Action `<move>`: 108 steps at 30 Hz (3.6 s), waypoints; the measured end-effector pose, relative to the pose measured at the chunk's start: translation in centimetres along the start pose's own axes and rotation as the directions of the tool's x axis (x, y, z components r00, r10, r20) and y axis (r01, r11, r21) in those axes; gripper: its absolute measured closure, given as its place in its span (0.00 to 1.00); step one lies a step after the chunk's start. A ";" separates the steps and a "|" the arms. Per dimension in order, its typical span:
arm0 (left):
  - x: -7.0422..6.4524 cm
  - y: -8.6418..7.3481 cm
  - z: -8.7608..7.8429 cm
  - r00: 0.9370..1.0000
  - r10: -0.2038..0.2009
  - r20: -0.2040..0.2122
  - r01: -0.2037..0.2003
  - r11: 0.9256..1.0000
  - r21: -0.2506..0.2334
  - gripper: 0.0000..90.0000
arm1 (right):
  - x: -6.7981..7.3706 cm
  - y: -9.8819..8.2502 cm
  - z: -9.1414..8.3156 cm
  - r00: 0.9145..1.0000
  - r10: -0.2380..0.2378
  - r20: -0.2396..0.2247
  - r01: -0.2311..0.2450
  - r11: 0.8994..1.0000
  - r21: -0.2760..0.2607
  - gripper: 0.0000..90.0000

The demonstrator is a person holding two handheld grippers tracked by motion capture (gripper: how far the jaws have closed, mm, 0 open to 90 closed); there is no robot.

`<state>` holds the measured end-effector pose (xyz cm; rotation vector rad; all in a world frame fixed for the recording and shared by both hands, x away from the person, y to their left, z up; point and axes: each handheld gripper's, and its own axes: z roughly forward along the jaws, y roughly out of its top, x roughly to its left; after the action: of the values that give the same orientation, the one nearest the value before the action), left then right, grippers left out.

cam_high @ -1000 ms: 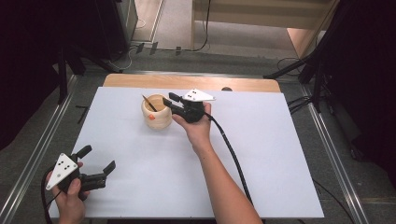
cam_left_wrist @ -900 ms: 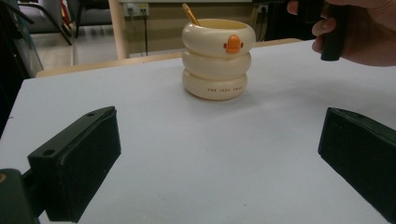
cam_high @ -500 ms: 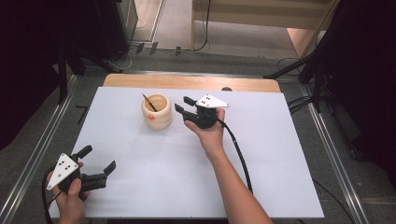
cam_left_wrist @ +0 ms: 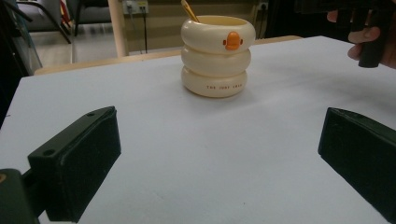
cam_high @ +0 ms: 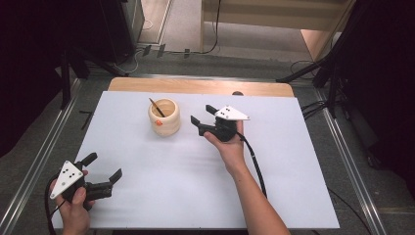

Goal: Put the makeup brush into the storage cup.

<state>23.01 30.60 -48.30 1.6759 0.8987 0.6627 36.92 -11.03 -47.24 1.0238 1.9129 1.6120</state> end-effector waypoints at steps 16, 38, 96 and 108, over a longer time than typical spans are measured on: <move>0.0 0.0 0.0 1.000 0.000 -0.002 0.000 1.000 0.002 0.00 | -0.8 -1.0 -2.4 1.000 -0.012 0.004 0.012 1.000 -0.016 0.18; -0.1 -0.1 0.1 1.000 0.003 -0.003 -0.002 1.000 0.004 0.00 | -2.0 -3.1 -6.8 0.993 -0.022 0.114 0.024 1.000 -0.015 0.09; -0.3 -0.2 0.2 1.000 0.003 -0.007 -0.003 1.000 0.008 0.00 | -4.4 -6.8 -17.0 0.975 0.022 0.221 -0.016 0.999 -0.029 0.00; -0.3 -0.2 0.1 1.000 0.007 -0.009 -0.007 1.000 0.006 0.00 | -5.0 -7.6 -18.9 0.968 0.025 0.251 -0.020 1.000 -0.022 0.00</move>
<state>22.91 30.32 -48.53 1.6837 0.9021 0.6737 24.32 -27.41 -50.89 1.1837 1.7195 1.4322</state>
